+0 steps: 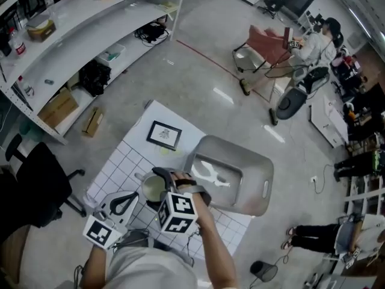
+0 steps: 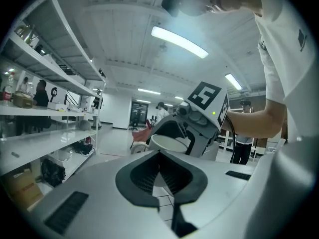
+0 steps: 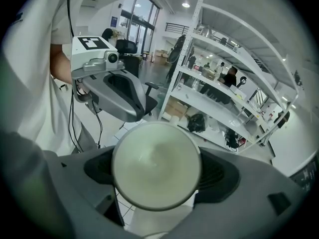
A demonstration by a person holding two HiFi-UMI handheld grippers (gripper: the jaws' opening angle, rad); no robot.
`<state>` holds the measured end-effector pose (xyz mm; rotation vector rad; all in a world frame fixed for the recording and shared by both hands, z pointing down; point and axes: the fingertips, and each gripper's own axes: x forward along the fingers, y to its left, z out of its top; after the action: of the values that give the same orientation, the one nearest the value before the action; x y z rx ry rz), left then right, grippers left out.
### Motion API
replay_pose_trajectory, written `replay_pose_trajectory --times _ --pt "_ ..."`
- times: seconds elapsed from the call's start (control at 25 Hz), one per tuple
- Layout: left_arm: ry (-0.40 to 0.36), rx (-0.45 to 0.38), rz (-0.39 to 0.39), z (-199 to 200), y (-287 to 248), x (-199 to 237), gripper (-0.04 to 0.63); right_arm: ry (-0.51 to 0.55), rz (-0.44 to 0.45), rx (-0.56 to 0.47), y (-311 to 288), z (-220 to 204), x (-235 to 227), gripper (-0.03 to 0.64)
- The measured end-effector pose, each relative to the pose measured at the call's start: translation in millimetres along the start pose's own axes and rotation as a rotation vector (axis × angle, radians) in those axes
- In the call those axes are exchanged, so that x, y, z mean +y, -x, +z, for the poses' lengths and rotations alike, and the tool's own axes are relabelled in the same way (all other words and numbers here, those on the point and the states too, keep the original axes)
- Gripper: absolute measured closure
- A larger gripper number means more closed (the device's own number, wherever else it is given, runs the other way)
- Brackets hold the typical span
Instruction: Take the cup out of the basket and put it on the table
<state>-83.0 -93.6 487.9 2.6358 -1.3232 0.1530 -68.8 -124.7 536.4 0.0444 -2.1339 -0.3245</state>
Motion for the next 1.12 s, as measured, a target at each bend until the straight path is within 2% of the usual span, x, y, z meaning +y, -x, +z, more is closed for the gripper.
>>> replay_pose_trajectory --times 0.4,0.84,1.12 --pt "-0.031 0.063 0.070 -33.3 19.5 14.5 0.586 -0.006 0.064 0.030 -74.7 -11.9 29.9 0.169" --pt "-0.015 0.111 0.053 -61.9 13.5 4.8 0.586 -0.052 0.129 0.088 -125.4 -50.6 62.8 0.169" --pt "0.001 0.133 0.058 -73.5 12.4 5.5 0.586 -0.074 0.124 0.108 -155.7 -68.0 68.1 0.169"
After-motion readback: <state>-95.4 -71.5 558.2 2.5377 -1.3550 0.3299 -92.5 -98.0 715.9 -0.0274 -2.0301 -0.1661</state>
